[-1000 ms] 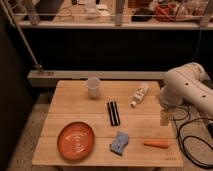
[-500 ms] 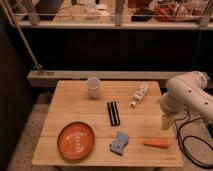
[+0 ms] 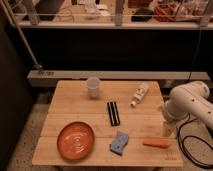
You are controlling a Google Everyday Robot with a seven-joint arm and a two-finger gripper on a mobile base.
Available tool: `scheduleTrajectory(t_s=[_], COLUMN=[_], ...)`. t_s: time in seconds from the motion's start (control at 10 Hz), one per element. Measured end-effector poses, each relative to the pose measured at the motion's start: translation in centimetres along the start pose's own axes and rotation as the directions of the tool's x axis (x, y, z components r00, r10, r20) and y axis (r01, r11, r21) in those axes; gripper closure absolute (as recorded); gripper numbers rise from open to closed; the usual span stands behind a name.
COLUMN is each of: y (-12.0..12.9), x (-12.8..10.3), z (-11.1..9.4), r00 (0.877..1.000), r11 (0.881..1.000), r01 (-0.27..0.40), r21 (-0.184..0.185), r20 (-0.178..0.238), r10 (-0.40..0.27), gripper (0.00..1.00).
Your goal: Place the pepper on the white sponge
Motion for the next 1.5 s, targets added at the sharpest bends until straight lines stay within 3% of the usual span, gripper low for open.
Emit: scheduleTrajectory(t_s=[0.2, 0.4, 0.8, 1.1, 1.5], y=[0.9, 2.0, 2.9, 4.2, 5.5], x=[0.6, 0.9, 1.4, 1.6, 1.9], z=[0.7, 2.9, 4.3, 7.0, 9.0], r00=[1.0, 1.0, 1.0, 0.999, 0.999], r11=[1.0, 1.0, 0.999, 0.998, 0.998], r01=[-0.007, -0.006, -0.018, -0.022, -0.021], r21=[-0.018, -0.029, -0.048, -0.054, -0.059], r20=[0.004, 0.009, 0.018, 0.027, 0.031], r10=[0.007, 0.006, 0.019, 0.024, 0.023], gripper=[0.2, 0.2, 0.2, 0.2, 0.2])
